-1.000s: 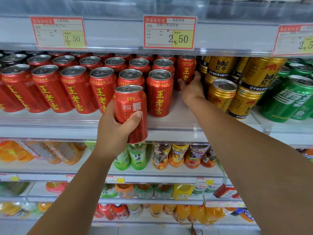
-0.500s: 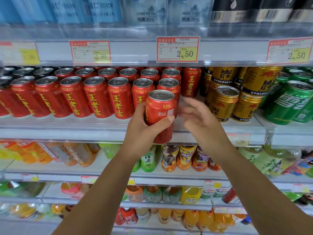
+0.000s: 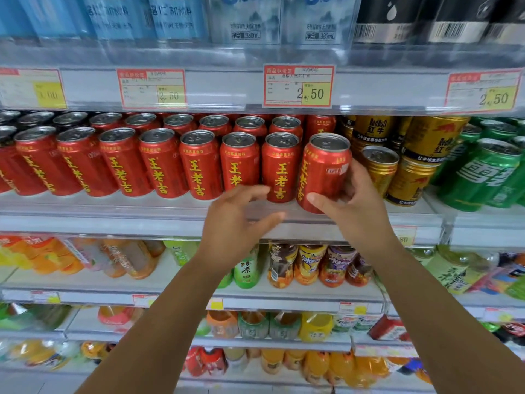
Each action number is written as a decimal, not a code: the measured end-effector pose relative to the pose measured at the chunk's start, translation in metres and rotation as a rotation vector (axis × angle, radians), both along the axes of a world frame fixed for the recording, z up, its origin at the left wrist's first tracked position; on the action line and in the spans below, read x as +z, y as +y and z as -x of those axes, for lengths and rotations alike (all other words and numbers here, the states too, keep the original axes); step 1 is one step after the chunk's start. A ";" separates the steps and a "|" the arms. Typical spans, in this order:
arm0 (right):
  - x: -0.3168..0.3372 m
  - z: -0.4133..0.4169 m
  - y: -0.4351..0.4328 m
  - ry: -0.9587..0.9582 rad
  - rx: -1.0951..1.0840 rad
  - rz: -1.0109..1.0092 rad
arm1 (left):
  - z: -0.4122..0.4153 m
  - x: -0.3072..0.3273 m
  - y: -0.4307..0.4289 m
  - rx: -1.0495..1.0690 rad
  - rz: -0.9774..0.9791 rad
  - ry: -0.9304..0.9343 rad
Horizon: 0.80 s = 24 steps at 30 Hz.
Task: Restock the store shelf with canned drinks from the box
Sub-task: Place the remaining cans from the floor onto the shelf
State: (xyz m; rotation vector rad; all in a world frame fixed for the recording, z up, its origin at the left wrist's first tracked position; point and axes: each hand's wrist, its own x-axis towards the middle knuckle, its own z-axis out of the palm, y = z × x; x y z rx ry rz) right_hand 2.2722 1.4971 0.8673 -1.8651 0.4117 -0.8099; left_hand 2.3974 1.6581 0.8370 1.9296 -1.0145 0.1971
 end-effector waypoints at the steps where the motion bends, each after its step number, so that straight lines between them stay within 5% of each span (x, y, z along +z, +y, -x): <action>1: 0.000 -0.004 -0.006 0.022 -0.002 0.008 | -0.006 -0.006 0.004 0.042 -0.037 -0.117; 6: -0.004 -0.022 -0.023 0.129 -0.040 0.053 | -0.027 -0.039 0.003 0.099 -0.085 -0.421; 24: 0.005 -0.048 -0.027 0.347 -0.222 0.037 | -0.029 -0.049 0.000 0.090 0.000 -0.453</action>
